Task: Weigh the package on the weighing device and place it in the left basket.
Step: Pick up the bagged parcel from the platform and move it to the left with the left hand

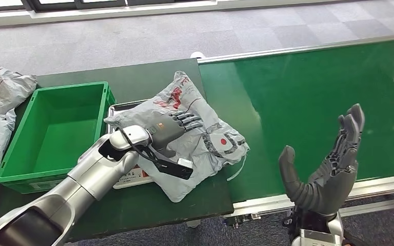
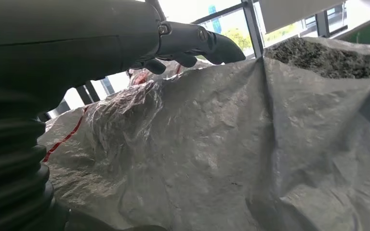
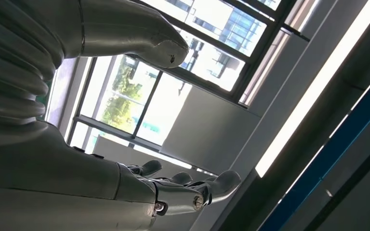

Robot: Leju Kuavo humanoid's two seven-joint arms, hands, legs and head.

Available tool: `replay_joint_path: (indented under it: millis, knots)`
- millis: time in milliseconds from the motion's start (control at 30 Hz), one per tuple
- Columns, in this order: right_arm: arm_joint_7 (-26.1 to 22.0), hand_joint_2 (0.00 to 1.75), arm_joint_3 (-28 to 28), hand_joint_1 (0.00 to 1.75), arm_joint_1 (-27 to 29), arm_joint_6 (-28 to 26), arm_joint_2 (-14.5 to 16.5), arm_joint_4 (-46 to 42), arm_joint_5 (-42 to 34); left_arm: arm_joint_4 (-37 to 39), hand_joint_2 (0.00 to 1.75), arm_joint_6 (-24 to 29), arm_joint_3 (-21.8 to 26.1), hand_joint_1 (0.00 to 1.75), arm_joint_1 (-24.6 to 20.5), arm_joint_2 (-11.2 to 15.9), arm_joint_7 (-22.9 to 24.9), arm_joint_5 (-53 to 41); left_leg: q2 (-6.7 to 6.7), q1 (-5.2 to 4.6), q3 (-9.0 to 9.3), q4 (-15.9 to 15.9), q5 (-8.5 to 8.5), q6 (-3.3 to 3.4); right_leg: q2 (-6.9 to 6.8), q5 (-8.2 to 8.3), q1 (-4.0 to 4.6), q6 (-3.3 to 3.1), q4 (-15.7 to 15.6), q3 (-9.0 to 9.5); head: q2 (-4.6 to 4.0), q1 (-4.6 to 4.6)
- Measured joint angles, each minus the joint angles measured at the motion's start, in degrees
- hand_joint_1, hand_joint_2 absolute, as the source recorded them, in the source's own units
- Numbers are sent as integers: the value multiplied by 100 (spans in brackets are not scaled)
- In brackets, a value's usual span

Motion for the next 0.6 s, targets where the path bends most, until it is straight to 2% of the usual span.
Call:
replay_joint_path:
  millis: [267, 433, 600]
  knots:
    - [8, 175, -59, 0, 32, -12, -20, -134, 4, 466, 175, -26, -315, 0, -251, -159, -13, 28, 0, 1, -1, -1, 0, 0, 5, 0, 1, 0, 0, -2, 0, 0]
    - [20, 175, -94, 0, 53, -61, -35, -207, 4, 655, 175, -373, -519, 0, -331, -201, -139, 122, 0, 0, -1, -1, 1, 0, 5, 0, 0, 0, 0, -1, 0, 1]
    - [57, 175, -131, 0, 80, -66, -58, -293, 4, 808, 175, -412, -685, 0, -354, -233, -174, 181, -1, 0, -2, -1, 0, 0, 5, 0, 0, 1, 0, -1, 0, 1]
